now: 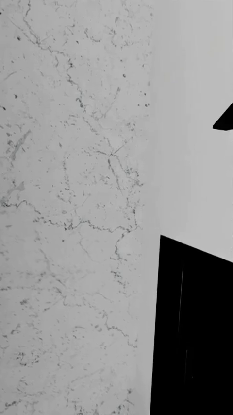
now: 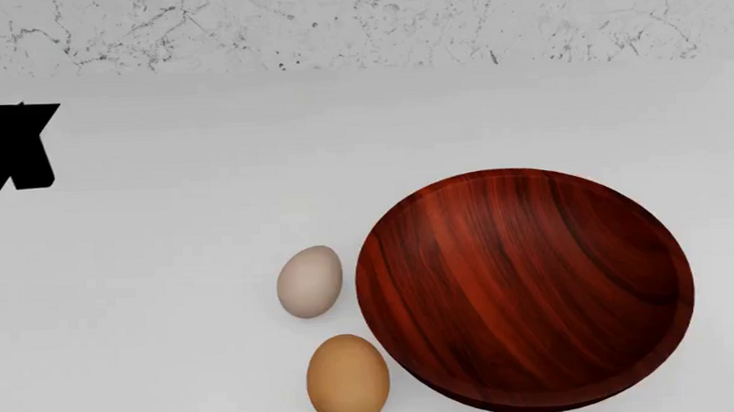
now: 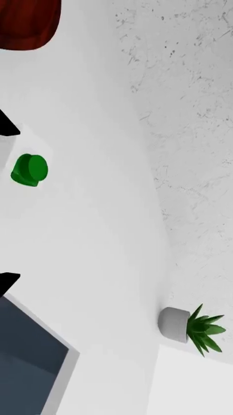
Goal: Place the eggs and milk next to the bowl.
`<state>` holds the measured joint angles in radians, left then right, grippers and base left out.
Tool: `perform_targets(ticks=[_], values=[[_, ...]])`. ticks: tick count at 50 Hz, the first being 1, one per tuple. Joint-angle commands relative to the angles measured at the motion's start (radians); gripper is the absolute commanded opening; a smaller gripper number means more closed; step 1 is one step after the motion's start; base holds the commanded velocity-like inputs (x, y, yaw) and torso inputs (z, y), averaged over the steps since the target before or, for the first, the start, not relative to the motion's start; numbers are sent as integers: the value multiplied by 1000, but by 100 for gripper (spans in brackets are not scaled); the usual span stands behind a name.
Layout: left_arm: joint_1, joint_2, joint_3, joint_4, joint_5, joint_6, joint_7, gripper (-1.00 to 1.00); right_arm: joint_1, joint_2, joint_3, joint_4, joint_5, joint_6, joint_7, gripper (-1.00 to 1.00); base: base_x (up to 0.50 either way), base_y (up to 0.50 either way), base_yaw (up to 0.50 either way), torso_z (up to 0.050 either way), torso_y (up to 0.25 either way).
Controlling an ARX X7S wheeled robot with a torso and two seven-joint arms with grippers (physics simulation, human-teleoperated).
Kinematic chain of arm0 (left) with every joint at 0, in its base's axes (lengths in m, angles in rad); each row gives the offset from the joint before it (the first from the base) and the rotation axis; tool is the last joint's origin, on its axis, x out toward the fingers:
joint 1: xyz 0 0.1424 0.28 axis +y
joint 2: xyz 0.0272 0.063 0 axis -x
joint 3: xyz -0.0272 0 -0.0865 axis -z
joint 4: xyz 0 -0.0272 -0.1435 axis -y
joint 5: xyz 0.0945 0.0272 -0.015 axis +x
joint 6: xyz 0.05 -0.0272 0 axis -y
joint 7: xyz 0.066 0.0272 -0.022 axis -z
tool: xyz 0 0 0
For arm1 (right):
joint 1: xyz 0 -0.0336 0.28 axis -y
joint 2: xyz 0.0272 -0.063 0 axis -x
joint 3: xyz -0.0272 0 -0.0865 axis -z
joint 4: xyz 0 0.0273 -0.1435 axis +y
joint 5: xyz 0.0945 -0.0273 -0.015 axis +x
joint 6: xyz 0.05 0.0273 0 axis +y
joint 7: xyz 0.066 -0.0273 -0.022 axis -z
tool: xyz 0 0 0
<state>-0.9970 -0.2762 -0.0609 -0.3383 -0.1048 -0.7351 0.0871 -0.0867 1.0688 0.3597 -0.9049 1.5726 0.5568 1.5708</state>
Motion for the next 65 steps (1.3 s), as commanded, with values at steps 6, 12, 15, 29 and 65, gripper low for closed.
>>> perform_targets(ticks=[6, 12, 15, 29, 65], values=[[-8, 10, 6, -19, -5, 18, 20, 100, 200, -194, -57, 58, -18, 244, 0, 100, 0, 0, 0, 0, 0], [-4, 7, 8, -22, -5, 24, 21, 100, 319, -364, -13, 84, -30, 481, 0, 100, 0, 0, 0, 0, 0], [-3, 4, 8, -22, -6, 24, 20, 100, 374, -447, 30, 96, -28, 603, 0, 100, 0, 0, 0, 0, 0], [2, 0, 13, -17, -7, 23, 16, 100, 537, -677, 210, 167, -28, 968, -1, 100, 0, 0, 0, 0, 0], [5, -8, 26, -47, -7, 46, 6, 100, 549, -668, 96, 340, -349, 803, -214, 100, 0, 0, 0, 0, 0]])
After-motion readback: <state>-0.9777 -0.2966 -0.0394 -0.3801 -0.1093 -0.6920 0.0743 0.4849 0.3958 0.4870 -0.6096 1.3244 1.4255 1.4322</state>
